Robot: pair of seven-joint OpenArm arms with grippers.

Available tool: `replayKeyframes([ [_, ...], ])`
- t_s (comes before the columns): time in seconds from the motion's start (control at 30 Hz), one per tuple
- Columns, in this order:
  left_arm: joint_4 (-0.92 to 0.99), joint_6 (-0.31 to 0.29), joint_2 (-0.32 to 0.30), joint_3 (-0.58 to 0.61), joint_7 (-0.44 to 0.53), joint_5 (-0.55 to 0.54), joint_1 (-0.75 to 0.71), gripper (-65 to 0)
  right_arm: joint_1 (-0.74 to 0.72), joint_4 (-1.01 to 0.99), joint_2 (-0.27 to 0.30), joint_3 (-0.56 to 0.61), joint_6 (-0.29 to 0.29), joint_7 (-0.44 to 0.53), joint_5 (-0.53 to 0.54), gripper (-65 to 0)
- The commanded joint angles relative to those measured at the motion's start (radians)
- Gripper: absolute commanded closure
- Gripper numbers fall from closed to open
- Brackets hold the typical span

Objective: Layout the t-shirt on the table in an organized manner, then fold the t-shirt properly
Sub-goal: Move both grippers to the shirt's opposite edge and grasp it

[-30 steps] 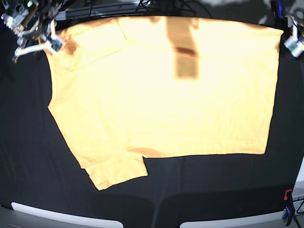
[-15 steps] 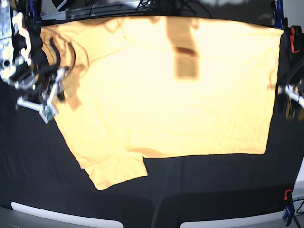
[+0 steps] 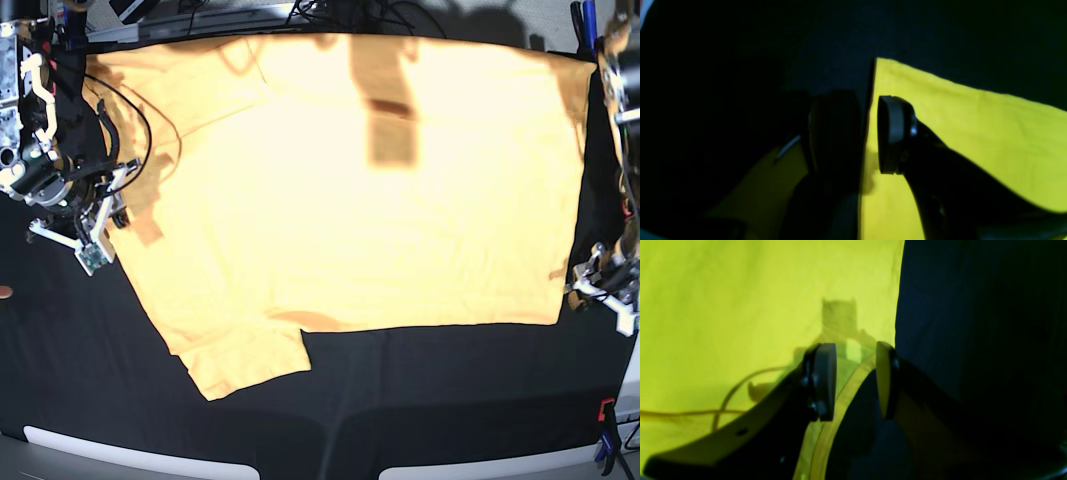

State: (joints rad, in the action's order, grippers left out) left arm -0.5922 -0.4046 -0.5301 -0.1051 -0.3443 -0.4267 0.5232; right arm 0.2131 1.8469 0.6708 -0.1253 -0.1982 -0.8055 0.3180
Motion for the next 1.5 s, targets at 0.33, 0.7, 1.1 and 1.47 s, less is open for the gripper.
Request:
replayKeyframes([
  [0.33,0.285,-0.008,0.024,0.195,0.213,0.011,0.186,-22.8,-0.013,0.015,0.019,-0.01,0.003,-0.001,-0.004,-19.7],
  [0.7,0.285,-0.007,0.069,0.195,0.177,0.011,0.185,-3.4,-0.014,0.014,0.019,-0.01,0.003,0.036,-0.016,-19.7],
  [1.1,0.285,-0.007,0.07,0.195,0.181,0.011,0.186,0.0,-0.31,-0.297,0.018,0.024,-0.063,0.096,0.103,-33.8],
  [1.47,0.285,-0.007,0.07,0.195,0.158,0.011,0.186,0.0,-0.861,-0.993,-0.02,0.322,-0.19,0.03,0.216,-33.8],
])
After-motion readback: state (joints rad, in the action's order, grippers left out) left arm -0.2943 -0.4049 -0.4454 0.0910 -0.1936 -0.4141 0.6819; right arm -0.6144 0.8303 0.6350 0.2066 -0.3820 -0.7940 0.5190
